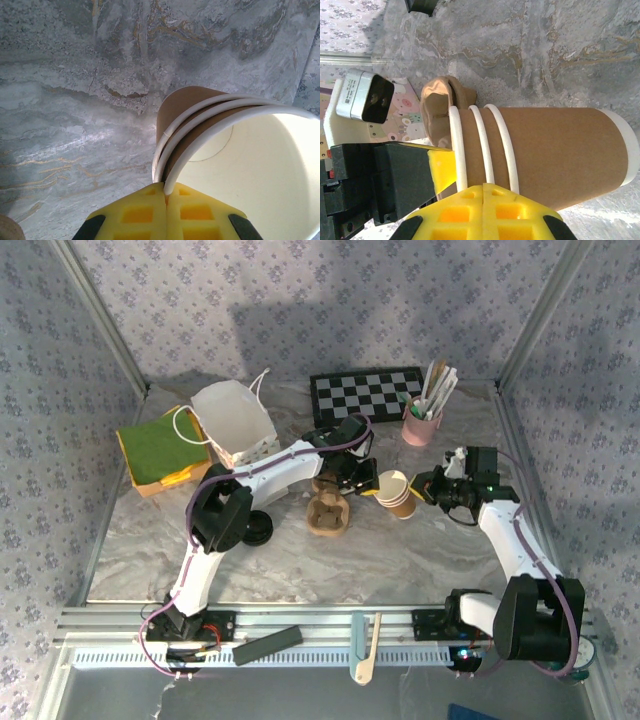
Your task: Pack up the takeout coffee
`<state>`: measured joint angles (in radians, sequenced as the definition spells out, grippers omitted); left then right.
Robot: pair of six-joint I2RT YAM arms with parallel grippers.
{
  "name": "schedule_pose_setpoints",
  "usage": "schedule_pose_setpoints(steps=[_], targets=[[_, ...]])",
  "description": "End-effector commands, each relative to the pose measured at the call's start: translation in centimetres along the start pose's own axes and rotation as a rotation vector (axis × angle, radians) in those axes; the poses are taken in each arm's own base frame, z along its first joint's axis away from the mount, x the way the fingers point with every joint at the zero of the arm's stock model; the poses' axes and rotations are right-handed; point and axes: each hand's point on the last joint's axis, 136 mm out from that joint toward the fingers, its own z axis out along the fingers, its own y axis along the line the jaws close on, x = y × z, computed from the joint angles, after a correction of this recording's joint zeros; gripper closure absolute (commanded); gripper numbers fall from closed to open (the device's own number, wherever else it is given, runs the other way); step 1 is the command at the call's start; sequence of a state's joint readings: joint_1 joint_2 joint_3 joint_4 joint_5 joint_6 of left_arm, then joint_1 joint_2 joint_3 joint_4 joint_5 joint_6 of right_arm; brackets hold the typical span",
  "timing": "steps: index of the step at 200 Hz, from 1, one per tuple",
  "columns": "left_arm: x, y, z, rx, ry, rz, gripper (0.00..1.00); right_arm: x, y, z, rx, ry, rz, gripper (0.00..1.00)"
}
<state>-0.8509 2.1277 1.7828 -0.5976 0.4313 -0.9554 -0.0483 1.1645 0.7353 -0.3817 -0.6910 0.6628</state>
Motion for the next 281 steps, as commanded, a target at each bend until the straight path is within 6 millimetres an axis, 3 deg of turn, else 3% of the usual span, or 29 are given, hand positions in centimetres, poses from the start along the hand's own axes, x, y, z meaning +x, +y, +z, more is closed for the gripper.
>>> schedule_pose_setpoints(steps=[1,76,113,172,175,190,229,281], targets=[[0.3,-2.4,-2.1,0.066,-0.016,0.034,1.0,0.3,0.0,0.4,-0.017,0.026,0.014,0.99],[-0.1,-3.8,-4.3,0.071,-0.058,0.07,1.0,1.0,-2.9,0.4,0.116,0.052,0.012,0.99],[-0.2,-3.9,-5.6,0.031,-0.078,0.097,1.0,0.9,-3.1,-0.4,0.144,0.036,-0.006,0.98],[0.0,-3.6,-6.2,-0.017,-0.079,0.122,1.0,0.2,-1.7,-2.0,0.152,-0.007,-0.05,0.78],[-0.2,-4.5,-6.8,0.0,-0.094,0.133,1.0,0.1,-1.6,-2.1,0.154,-0.014,-0.057,0.78],[-0.2,-5.2,-7.6,0.008,-0.101,0.147,1.0,0.2,-1.9,-2.7,0.19,-0.015,-0.055,0.69],[-0.5,-6.2,-10.6,-0.014,-0.146,0.184,1.0,0.3,-2.4,-2.8,0.279,-0.01,-0.081,0.65],[-1.1,-4.1,-15.4,-0.135,-0.238,0.206,1.0,-0.2,-2.7,-1.4,0.405,0.014,-0.133,0.64]])
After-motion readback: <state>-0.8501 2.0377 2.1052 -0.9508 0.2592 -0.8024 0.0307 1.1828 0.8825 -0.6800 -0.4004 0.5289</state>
